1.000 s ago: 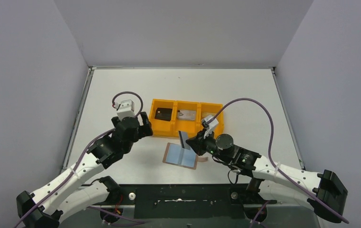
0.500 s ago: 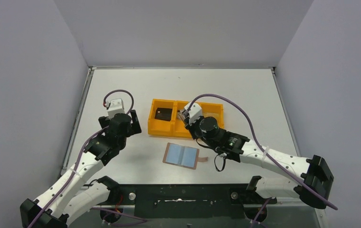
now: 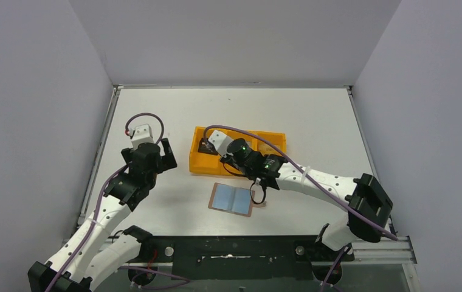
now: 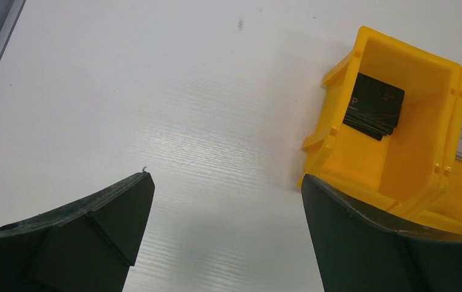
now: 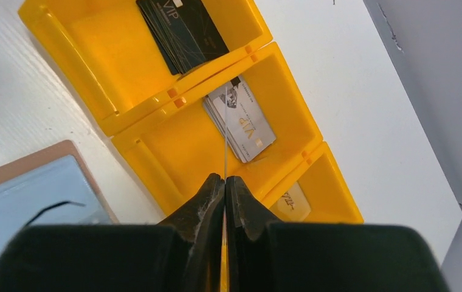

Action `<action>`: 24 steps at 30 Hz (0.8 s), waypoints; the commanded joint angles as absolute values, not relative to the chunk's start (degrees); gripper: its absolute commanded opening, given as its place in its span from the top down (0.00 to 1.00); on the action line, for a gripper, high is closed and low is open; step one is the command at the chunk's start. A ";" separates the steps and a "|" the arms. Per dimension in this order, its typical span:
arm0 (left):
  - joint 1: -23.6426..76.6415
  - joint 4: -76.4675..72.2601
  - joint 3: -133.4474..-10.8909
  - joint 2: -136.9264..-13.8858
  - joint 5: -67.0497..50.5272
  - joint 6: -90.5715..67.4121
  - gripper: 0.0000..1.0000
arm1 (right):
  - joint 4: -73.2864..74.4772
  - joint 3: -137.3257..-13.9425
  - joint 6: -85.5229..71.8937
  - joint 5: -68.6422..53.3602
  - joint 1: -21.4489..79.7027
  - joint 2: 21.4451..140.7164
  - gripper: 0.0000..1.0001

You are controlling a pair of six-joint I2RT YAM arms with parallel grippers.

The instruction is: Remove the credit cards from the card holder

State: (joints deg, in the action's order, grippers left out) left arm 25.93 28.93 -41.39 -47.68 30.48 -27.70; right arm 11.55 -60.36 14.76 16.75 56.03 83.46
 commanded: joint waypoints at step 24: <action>24.17 25.91 -42.12 -45.83 30.77 -25.79 0.05 | 12.09 -70.10 42.10 13.37 48.36 100.73 0.99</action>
